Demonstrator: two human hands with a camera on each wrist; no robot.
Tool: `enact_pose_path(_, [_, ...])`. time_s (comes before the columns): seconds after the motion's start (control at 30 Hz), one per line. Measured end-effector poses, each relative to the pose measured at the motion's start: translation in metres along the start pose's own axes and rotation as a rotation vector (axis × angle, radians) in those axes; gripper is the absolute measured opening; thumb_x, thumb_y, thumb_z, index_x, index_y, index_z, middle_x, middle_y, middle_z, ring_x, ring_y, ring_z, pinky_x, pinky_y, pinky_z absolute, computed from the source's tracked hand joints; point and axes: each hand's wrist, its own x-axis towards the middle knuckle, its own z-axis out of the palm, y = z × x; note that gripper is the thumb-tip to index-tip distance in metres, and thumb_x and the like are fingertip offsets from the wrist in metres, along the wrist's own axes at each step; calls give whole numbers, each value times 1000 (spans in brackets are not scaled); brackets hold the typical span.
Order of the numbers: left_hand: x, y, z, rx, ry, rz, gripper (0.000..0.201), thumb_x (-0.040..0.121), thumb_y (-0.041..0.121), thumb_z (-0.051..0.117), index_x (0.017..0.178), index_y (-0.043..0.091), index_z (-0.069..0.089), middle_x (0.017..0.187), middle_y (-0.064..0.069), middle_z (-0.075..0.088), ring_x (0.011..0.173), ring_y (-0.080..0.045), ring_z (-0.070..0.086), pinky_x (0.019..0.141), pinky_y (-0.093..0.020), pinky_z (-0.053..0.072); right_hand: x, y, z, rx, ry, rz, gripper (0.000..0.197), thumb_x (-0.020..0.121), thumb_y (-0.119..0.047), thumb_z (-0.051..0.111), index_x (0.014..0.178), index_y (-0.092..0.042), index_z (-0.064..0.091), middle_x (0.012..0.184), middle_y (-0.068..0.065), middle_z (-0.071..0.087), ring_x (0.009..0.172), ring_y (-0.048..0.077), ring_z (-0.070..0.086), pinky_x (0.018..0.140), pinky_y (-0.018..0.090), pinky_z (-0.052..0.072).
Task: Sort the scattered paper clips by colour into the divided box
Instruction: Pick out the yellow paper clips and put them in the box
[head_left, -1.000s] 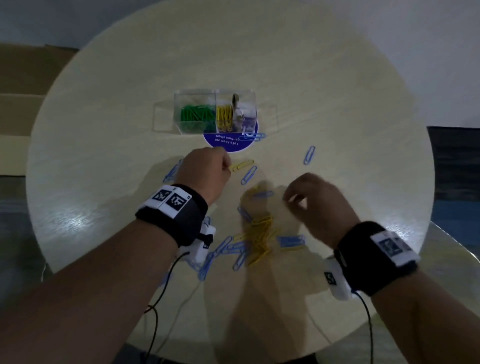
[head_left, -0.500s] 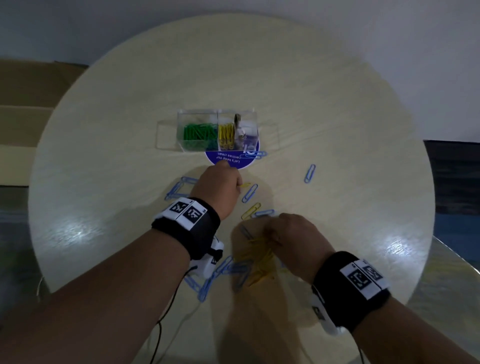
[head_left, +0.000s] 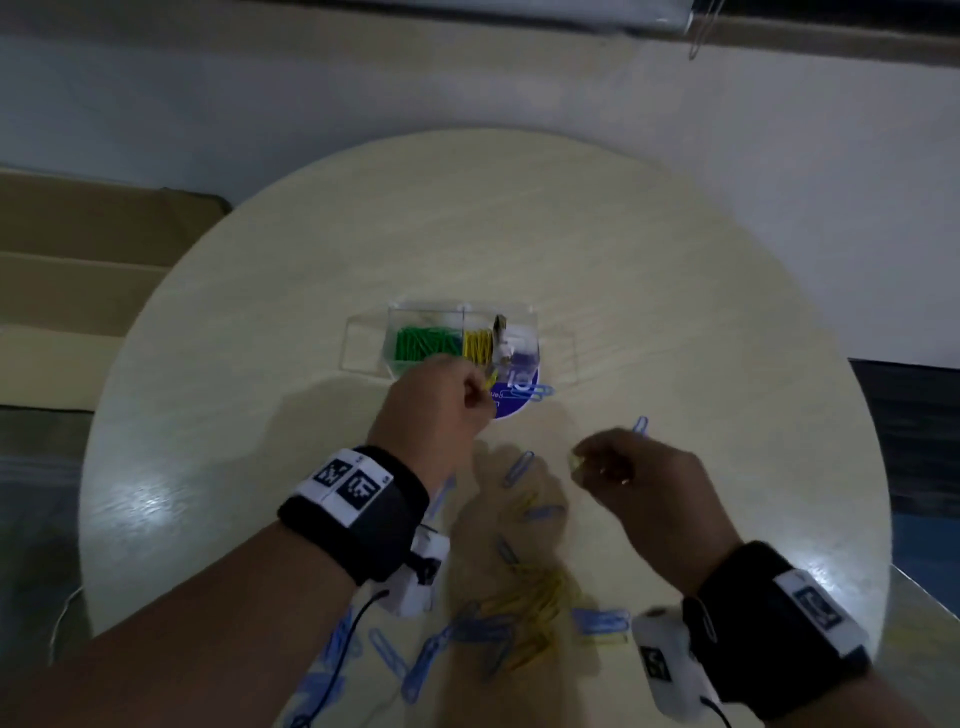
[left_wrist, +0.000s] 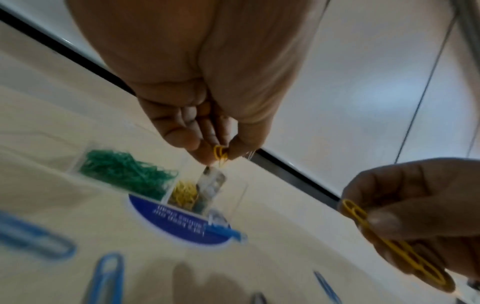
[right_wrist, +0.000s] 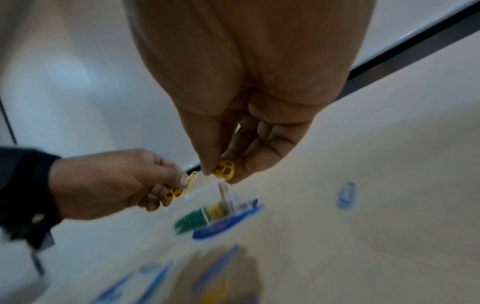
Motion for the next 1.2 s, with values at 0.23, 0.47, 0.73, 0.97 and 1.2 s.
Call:
enact_pose_path(0.23, [50,-5,2,-55,114,-134,25,89,17,61,111,7,69,108,-12,67,98,-27,63,90,-40,50,79,-35,-3,247,117,99,17,75,-14,71,85,-26,67,66,1,69,54,17,62,59,39,55])
enact_pose_path(0.47, [40,-19,-18,-65,254,-94,26,97,20,49,120,17,62,113,-6,60,96,-21,59,86,-32,48,126,-62,30,93,82,77,13,83,-18,64,93,-19,71,78,-5,69,73,13,64,67,25,48])
enact_pose_path(0.73, [-17,-32,-45,134,-113,86,14,94,24,59,98,17,71,94,0,64,80,-18,58,74,-32,46,62,-34,11,-90,88,-5,13,80,-23,69,92,-25,73,82,-7,70,80,7,63,65,11,36])
enact_pose_path(0.97, [-124,-38,8,190,-475,347,20,87,32,59,105,29,67,97,3,60,90,-23,58,74,-39,49,-75,29,38,-183,-186,-93,20,69,-15,73,87,-24,73,80,-1,68,74,14,60,69,16,37])
enact_pose_path(1.2, [-160,-53,32,380,-409,520,32,90,22,53,122,23,56,135,6,55,101,-26,53,82,-44,48,-80,29,67,-357,-241,-231,42,70,-17,62,111,-22,67,104,4,64,86,32,55,81,33,43])
